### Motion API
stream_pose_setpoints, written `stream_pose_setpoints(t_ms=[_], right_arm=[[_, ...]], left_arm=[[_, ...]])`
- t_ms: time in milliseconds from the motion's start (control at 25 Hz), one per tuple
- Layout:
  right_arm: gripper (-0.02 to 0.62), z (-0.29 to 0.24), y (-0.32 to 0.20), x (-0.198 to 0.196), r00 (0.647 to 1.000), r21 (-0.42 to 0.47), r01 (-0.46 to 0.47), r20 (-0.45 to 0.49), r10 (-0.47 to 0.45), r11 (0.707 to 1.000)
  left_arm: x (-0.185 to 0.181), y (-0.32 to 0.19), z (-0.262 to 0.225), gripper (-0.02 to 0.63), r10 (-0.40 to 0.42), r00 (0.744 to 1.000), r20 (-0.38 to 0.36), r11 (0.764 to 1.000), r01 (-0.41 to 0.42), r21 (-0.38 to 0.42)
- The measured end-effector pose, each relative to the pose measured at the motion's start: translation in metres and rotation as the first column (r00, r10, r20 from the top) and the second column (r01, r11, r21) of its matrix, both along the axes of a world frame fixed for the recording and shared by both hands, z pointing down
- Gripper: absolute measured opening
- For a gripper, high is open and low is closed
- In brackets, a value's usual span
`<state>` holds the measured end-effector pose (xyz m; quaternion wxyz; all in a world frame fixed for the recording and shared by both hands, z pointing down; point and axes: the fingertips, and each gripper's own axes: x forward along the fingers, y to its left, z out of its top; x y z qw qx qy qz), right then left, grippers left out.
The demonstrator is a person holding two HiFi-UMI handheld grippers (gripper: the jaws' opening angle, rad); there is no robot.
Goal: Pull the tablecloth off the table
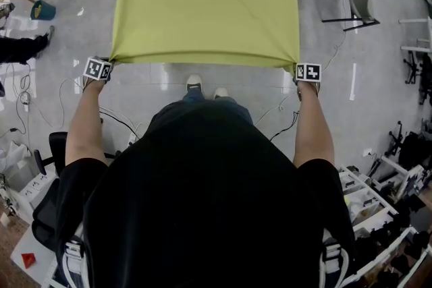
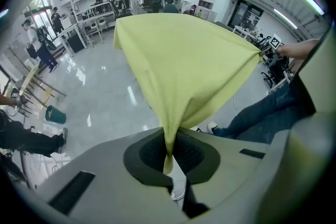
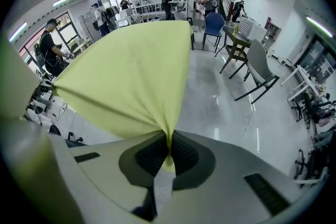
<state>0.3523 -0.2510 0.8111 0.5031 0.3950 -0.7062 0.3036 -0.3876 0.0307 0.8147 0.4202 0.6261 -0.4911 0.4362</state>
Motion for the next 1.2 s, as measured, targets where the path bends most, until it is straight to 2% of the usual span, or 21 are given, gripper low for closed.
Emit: stream_pose_setpoints(t_ms=[240,480,880,1200], right_arm=[[0.020,0.004,0.048,0.032,0.999,-0.015,-0.003,0.047,0.004,1.000],[0.020,-0.011,0.097,0.075,0.996,0.019,0.044,0.071,-0.046,0.999],[0.020,-0.018,0.199,0.144,0.994,0.026,0.056,0.090,-0.058,0.998],[0.020,-0.027,0.266,0.169,0.992,0.036,0.053,0.111,-0.057,0.998]], left_arm=[[0.031,0.045,-0.016,0.025,-0.037,0.998,0.050,0.999,0.036,0.015],[0.078,0.106,-0.031,0.025,-0.087,0.989,0.121,0.996,0.082,0.040],[0.150,0.216,-0.047,0.025,-0.124,0.983,0.138,0.991,0.115,0.072],[0.175,0.287,-0.059,0.025,-0.145,0.979,0.145,0.987,0.132,0.093]])
